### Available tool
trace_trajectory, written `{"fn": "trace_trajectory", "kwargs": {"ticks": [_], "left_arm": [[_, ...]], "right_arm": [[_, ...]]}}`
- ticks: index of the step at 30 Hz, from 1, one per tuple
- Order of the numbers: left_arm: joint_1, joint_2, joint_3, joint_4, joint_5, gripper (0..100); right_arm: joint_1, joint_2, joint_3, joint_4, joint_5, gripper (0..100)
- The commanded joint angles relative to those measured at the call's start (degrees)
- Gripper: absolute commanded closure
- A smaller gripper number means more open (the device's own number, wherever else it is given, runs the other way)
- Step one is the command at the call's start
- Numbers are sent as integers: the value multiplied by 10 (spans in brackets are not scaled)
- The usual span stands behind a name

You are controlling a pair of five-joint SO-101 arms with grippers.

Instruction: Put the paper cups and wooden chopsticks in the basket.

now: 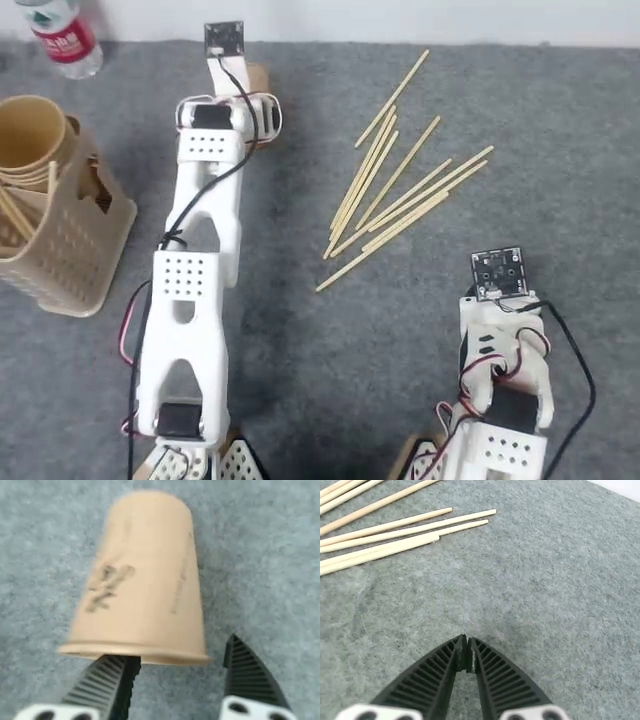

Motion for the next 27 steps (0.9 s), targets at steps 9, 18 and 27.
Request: {"fn": "trace_trajectory", "kwargs": {"ticks": [9,18,27], "left_arm": [[9,98,-209,-11,5,987],[12,79,-228,69,-33,988],[6,-91,-228,204,-107,988]], "right_arm": [[-4,0,11,3,7,983],[-4,0,11,2,7,983],[-4,0,11,1,7,983]]}}
